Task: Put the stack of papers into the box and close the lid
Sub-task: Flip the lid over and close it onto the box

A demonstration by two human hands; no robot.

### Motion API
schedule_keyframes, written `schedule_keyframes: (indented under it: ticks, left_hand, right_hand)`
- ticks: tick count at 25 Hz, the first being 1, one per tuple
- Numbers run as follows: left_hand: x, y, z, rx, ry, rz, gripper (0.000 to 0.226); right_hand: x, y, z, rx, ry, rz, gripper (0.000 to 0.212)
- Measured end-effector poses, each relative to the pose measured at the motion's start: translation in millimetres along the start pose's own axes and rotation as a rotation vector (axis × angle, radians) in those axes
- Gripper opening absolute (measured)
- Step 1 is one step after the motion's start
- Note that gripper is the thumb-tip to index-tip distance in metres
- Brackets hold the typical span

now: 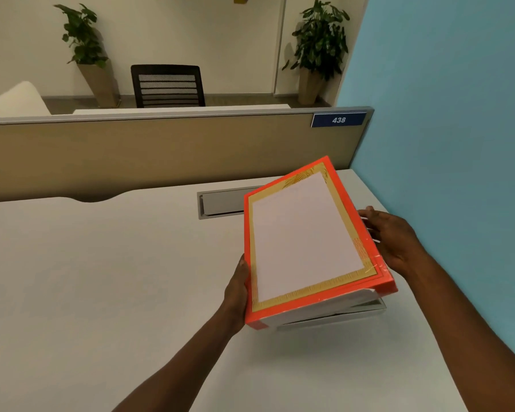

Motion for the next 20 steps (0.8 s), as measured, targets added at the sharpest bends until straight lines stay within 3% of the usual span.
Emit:
schedule_keyframes:
  ticks: [5,8,14,20]
  left_hand:
    - [-26,8,6,-0.077,0.158,0.021,0.031]
    - [-42,10,14,-0.118,0.246,0.071,0.056]
    - [-49,18,28,-0.143,0.387,0.094,0.08]
    - [-42,26,41,-0.138,0.49,0.088,0.067]
  right_hand:
    - [19,22,-27,0.004,-0.275,-0.057,0.029]
    - [28,38,-48,0.046,-0.416,-0.065,0.036]
    - [39,56,-95,0.011,-0.593,-0.094,0.048]
    - [35,74,-121,-0.024,-0.697,-0.136,0.053]
Point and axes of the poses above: each hand's wrist, its own y-axis towards the middle knuckle, its own x-axis out of the back of the hand, z = x × y, the point moved 8 cm from there along y, towards the middle knuckle, and after that the axes turned 13 degrees about -x, right-handed, at the moved point
